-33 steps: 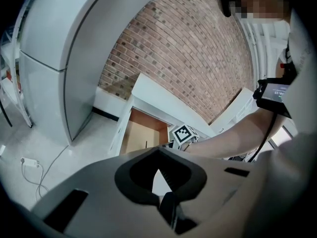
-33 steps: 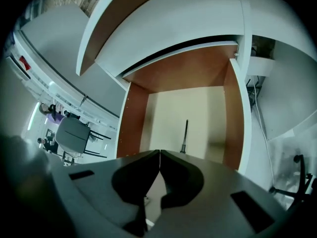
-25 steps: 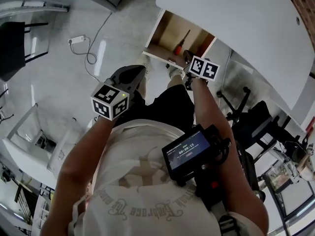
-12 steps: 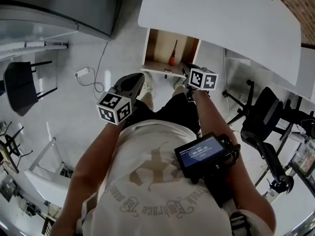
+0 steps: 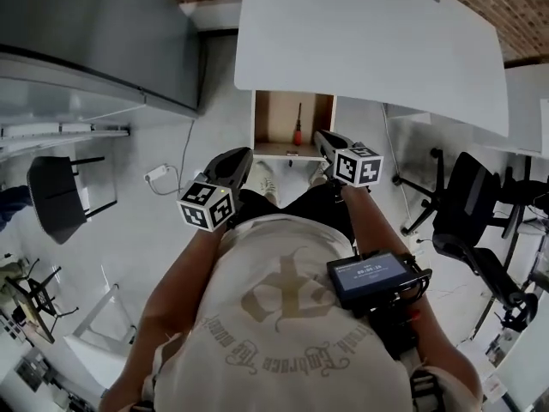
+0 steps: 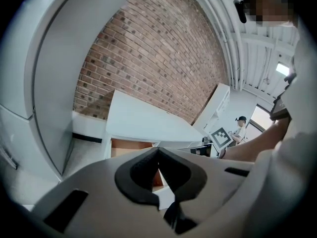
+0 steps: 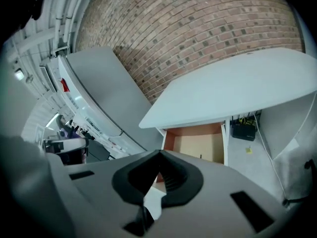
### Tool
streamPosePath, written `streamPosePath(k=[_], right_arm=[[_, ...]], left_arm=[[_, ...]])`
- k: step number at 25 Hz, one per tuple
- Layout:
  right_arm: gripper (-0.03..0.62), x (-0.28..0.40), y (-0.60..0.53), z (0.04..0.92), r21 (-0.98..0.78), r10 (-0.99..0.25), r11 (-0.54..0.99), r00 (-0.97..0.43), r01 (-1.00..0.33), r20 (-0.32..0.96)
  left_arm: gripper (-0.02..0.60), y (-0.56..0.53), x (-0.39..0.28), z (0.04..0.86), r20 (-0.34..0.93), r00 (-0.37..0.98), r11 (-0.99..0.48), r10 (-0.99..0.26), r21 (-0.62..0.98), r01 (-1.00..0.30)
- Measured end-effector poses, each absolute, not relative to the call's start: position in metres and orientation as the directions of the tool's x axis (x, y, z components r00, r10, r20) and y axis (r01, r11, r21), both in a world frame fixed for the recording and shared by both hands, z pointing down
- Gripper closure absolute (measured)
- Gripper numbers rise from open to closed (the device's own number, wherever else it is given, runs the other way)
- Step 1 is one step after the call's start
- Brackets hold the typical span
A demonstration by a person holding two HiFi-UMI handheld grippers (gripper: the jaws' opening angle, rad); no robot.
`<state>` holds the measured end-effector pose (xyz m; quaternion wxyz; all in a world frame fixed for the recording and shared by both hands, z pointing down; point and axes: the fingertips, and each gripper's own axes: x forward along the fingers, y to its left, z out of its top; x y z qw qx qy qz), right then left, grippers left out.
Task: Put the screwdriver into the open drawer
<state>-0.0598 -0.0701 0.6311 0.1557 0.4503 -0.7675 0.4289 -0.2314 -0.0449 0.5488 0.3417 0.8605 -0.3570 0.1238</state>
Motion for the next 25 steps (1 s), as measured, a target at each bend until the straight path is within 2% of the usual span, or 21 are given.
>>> streamPosePath(k=[15, 25], right_arm=[[0.572, -0.061, -0.075, 0.516, -0.457, -0.723, 0.328, -0.532, -0.826, 0.441], [0.572, -0.058, -0.070, 0.496, -0.424, -0.747, 0.340, -0.515, -0.840, 0.420]], left_arm=[[0.561, -0.072, -0.220, 0.486, 0.357, 0.776, -0.680, -0.519, 0.378, -0.628], [0.561, -0.087, -0.216, 0.463, 0.310, 0.801, -0.716, -0.512, 0.361, -0.598]])
